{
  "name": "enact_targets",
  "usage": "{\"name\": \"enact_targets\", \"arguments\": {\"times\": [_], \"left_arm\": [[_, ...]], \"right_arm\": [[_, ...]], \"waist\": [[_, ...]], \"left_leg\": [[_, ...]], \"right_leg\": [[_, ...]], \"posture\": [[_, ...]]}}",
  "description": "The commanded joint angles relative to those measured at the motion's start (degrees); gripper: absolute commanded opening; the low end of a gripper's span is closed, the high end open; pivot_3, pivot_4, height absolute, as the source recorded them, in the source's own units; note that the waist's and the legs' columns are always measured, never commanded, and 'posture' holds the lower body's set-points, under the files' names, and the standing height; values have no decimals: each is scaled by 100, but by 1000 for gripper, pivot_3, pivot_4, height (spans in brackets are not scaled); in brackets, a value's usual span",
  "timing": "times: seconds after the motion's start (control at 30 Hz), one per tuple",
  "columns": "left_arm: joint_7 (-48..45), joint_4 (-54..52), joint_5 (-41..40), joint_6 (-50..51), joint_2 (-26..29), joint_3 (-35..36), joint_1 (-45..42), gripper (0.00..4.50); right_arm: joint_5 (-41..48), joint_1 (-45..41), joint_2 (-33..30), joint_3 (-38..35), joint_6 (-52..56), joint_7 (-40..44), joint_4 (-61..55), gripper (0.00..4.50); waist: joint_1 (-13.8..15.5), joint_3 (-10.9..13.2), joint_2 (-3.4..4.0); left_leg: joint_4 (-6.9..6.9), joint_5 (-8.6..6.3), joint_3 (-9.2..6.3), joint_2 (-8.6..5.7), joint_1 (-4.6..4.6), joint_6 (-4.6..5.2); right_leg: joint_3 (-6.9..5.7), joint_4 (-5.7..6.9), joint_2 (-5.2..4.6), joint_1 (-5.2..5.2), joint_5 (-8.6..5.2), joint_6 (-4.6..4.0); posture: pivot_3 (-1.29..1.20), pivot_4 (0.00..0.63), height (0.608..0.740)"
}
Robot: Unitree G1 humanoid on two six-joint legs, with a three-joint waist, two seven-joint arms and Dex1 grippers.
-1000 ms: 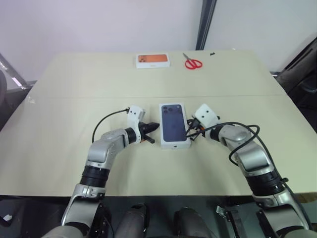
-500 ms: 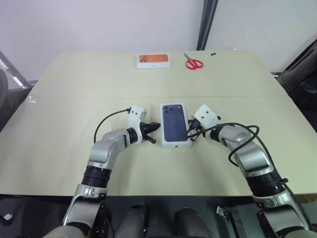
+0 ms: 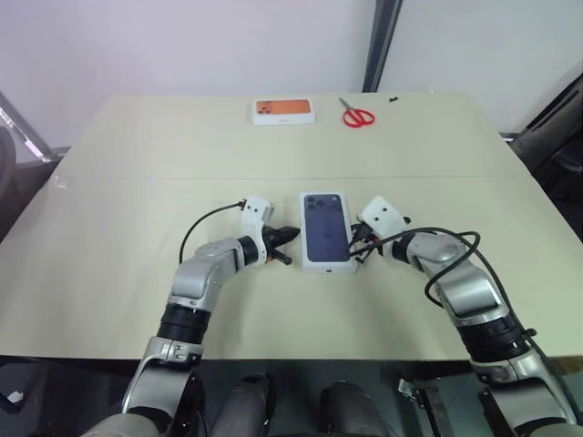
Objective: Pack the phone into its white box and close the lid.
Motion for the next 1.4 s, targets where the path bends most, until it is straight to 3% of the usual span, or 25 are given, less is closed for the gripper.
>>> {"name": "enact_targets", "arguments": {"times": [0.03, 0.4, 0.7, 0.83, 1.0, 1.2, 1.33, 1.4], "left_arm": [[-56, -76, -106, -67, -85, 8, -211, 0], [-138, -13, -86, -171, 241, 190, -160, 0], [-7, 266, -502, -85, -174, 606, -864, 0], [-113, 699, -112, -333, -270, 151, -937, 0], [16, 1446, 468, -689, -134, -229, -885, 0], [-101, 1466, 527, -766, 58, -271, -767, 0], [-284, 1225, 251, -691, 40, -106, -719, 0], [-361, 982, 173, -673, 120, -42, -675, 567]], "right_arm": [[66, -22, 20, -36, 0, 25, -197, 26], [23, -140, -59, -220, -130, -108, -72, 26], [407, -523, 52, -759, -395, -103, 127, 26], [486, -428, 137, -443, -411, 152, -17, 26], [118, 51, -13, 508, -83, 431, -227, 26], [131, 104, 96, 474, 77, 291, -375, 26], [609, -84, 299, -48, 294, 306, -217, 26], [870, -188, 391, -382, 401, 293, -162, 570]], "waist": [[0, 1, 0], [-14, 4, 2], [2, 14, -5], [-28, 15, -5], [-62, 12, -4], [-139, 3, -6], [-150, 3, -6], [-143, 6, -6]], "left_leg": [[0, 0, 0, 0, 0, 0], [-2, 0, 0, 0, 0, 0], [2, 1, 0, -1, -6, -1], [1, 3, 0, 0, -6, -5], [-1, 3, 0, 2, -6, -4], [-4, 0, -4, 3, 18, -2], [-7, 0, -3, 4, 17, -2], [-7, 0, -4, 4, 16, -2]], "right_leg": [[0, 0, 0, 0, 0, 0], [0, 0, 0, -2, 0, 0], [-3, -3, 0, -2, 1, 1], [-2, -3, 2, -2, 1, 2], [-1, -2, 5, -6, 1, 1], [-2, -2, 5, 17, 1, 1], [0, -2, 5, 15, 1, 1], [-1, -2, 5, 13, 1, 1]], "posture": [[0, 150, 734], [0, 150, 734], [0, 150, 734], [0, 150, 734], [0, 150, 734], [0, 150, 734], [0, 150, 734], [0, 150, 734]]}}
